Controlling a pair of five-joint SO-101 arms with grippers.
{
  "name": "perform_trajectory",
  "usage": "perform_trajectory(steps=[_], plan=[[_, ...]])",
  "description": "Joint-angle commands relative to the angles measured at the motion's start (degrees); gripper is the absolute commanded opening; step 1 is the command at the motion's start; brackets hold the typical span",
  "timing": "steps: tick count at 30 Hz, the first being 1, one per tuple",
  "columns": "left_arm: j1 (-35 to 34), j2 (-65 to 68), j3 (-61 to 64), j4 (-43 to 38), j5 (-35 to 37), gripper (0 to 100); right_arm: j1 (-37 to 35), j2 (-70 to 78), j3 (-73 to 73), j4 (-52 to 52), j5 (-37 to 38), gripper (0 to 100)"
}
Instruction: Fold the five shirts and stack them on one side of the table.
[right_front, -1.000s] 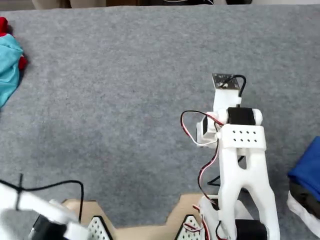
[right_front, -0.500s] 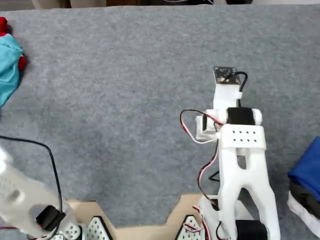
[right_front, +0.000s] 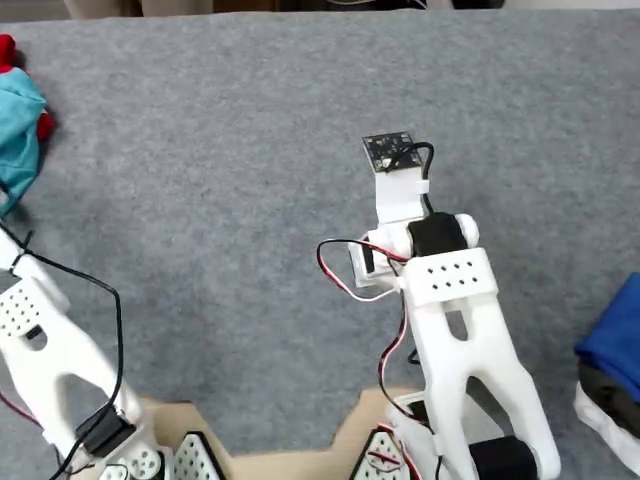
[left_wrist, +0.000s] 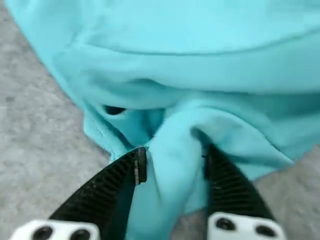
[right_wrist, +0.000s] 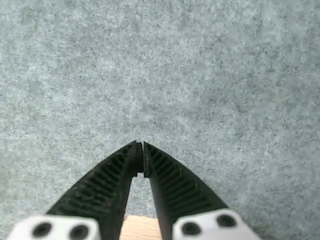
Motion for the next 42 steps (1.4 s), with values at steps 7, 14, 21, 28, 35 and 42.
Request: perform_trajectory(steps=[7,14,21,28,35,42], plan=[[2.2,-8.8,-5.3,13.2,-0.8,2,-0.7,-1.5,0.0,-3.7,0.7,0.9],[10.9,-22.2,-5.3,26.3,-1.0,2,-0.7,-1.9,0.0,-3.7,0.6,0.9],[20.1,-34.6,2.3,26.5,-0.6,2,4.4,-1.9,-0.3,-3.5,0.6,0.9],[30.7,-54.5,31.3,26.6,-0.6,2,16.1,-1.9,-3.8,-3.5,9.0,1.2],[47.5,-78.4,64.8,26.5,-0.7,2,27.2,-1.9,-5.6,-3.5,22.5,1.2],[65.5,-95.4,87.6,26.5,-0.1,2,35.2,-1.9,-5.3,-3.5,32.5,1.2]])
